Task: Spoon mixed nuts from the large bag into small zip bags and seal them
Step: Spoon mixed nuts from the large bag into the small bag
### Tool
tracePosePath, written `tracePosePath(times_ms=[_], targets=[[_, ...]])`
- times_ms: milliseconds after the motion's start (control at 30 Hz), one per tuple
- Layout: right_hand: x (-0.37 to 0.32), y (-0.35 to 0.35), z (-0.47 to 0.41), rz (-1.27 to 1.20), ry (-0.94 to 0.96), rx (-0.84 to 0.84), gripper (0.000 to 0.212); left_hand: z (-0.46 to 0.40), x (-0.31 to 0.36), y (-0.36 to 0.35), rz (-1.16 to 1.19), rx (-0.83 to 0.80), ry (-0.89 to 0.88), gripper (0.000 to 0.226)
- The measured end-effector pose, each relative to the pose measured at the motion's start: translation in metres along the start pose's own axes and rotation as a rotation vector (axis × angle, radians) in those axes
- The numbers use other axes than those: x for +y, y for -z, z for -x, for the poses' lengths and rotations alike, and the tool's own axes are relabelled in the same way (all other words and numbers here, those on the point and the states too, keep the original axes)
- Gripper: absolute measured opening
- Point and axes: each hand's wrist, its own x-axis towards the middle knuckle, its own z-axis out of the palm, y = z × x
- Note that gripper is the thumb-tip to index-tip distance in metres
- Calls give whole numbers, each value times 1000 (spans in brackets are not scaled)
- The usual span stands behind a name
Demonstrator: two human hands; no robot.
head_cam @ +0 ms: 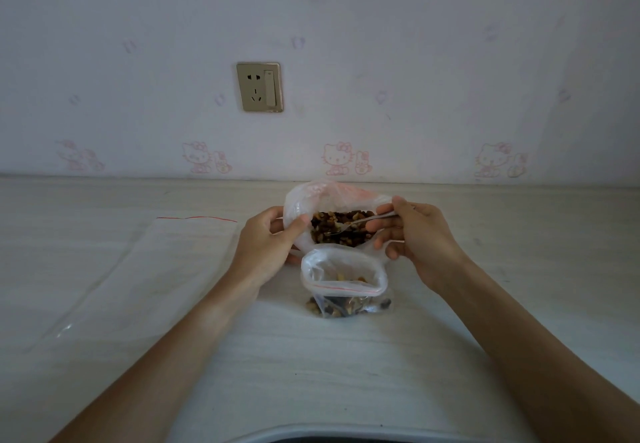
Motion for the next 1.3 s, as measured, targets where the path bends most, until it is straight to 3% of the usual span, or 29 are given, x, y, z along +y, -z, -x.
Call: tracePosePath(times_ms=[400, 500, 600, 733, 867, 1033, 1300], targets=[[-24, 12, 7, -122, 133, -36, 41, 2, 4, 25, -371, 192, -176, 36], [-28, 13, 10, -102, 142, -75, 41, 14, 8, 27, -381, 241, -308, 20], [-31, 11, 13, -35, 149, -105, 44, 29, 11, 23, -386, 147, -354, 12], [-31, 7, 19, 65, 181, -154, 49, 45, 8, 16, -424, -48, -209, 40], [-34, 6, 25, 211, 302, -272, 49, 49, 10, 13, -350, -169, -79, 22], [-40, 7, 34, 357, 469, -440, 45, 50, 14, 13, -150, -163, -115, 13], [-45, 13, 34, 320, 570, -402, 47, 50, 11, 10, -187, -83, -247, 13]])
